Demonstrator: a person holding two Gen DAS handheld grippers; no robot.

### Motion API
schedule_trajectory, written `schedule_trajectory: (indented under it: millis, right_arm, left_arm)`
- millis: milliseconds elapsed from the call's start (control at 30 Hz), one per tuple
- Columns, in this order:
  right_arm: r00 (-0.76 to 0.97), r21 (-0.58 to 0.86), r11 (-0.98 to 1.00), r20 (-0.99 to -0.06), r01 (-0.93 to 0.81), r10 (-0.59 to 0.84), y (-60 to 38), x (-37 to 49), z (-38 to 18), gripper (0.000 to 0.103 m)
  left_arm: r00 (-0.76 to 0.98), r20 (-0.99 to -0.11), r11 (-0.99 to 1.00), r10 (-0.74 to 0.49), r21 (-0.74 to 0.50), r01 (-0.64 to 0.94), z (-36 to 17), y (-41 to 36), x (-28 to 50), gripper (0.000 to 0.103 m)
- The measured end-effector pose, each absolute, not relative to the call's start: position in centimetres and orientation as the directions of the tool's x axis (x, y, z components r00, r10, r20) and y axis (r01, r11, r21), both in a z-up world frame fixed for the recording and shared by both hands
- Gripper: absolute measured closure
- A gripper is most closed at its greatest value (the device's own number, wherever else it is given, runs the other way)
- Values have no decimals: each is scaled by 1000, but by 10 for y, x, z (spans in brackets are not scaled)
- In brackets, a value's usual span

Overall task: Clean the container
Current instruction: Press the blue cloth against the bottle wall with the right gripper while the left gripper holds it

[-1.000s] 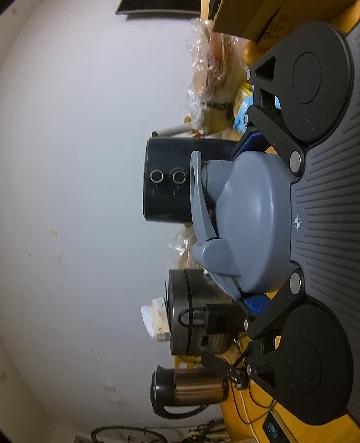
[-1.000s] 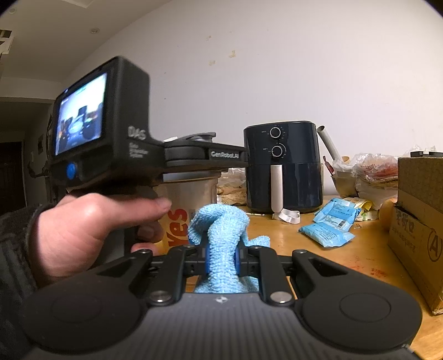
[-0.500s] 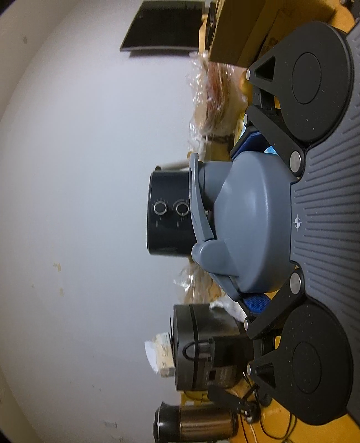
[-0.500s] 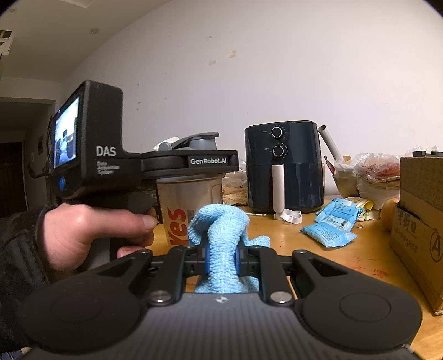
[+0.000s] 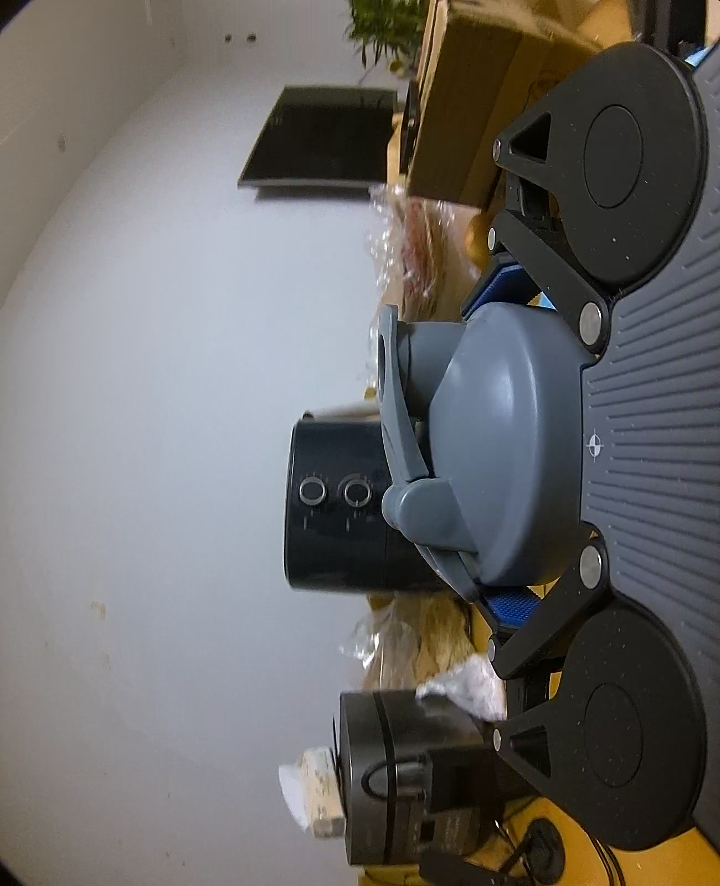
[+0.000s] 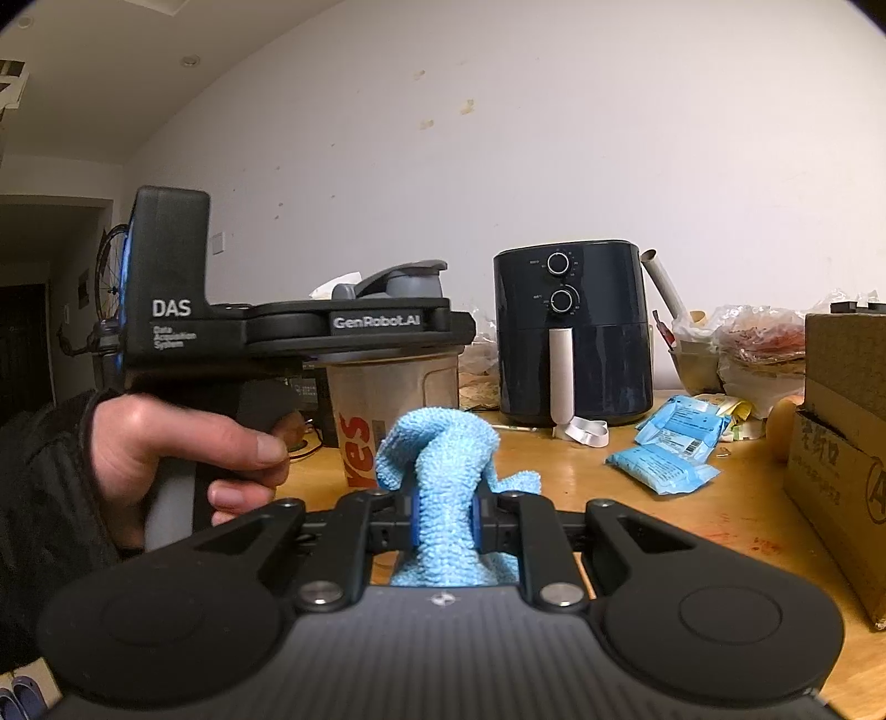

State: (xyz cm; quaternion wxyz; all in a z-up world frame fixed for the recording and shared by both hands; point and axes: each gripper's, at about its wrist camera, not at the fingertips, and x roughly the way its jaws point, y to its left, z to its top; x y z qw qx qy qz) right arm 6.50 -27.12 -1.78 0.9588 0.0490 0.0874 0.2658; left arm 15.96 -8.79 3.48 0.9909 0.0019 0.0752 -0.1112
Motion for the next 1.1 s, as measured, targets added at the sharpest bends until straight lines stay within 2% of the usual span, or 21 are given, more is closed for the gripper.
schedule_trajectory:
  millis: [267, 1100]
  right_arm:
    - [841, 142, 851, -139, -505, 522, -271, 64, -17, 90]
    - [842, 62, 862, -188, -503, 505, -252, 72, 3, 90]
  left_arm:
    - [938, -159, 951, -309, -18, 310, 34, -76, 162, 7]
    - [902, -188, 920, -389, -18, 393, 36, -68, 170, 7]
